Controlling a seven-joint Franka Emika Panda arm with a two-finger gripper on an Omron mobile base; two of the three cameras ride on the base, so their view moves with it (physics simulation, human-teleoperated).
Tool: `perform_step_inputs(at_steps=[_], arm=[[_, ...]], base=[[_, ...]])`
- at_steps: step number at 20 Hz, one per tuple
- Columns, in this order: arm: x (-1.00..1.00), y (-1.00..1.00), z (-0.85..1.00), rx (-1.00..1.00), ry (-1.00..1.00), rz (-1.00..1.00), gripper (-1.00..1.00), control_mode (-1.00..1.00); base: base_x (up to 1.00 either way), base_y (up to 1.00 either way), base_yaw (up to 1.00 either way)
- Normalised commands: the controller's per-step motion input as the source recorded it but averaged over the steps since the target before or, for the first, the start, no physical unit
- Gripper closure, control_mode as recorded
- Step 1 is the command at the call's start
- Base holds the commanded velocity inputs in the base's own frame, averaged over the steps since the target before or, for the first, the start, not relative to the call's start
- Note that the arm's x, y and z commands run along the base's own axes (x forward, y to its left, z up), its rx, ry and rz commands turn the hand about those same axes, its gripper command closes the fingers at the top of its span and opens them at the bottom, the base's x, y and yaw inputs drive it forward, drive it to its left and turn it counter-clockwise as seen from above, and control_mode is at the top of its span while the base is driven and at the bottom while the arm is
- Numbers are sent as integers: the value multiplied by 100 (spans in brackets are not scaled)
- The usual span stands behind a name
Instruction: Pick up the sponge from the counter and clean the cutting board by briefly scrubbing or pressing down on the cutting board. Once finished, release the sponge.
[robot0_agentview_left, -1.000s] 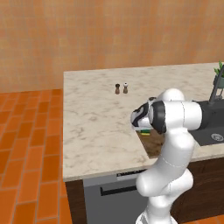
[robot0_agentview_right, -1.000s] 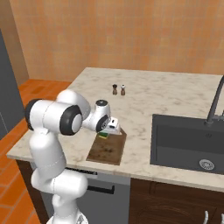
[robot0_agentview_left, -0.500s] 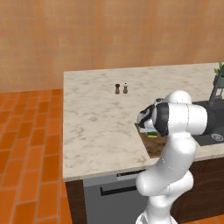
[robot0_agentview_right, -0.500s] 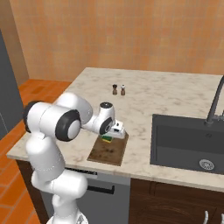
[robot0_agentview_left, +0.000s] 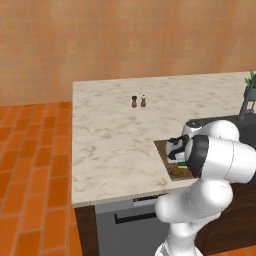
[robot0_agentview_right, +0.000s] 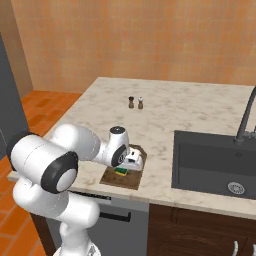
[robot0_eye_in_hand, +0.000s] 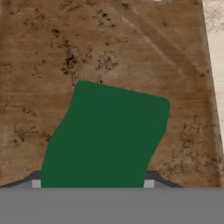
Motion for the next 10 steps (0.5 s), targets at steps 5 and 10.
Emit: perform_step_inputs(at_steps=[5, 10], arm=[[-19, -43, -15, 0, 10, 0, 100, -100], [33, -27, -18, -1, -5, 0, 100, -100]], base=[[0, 0, 0], [0, 0, 0]])
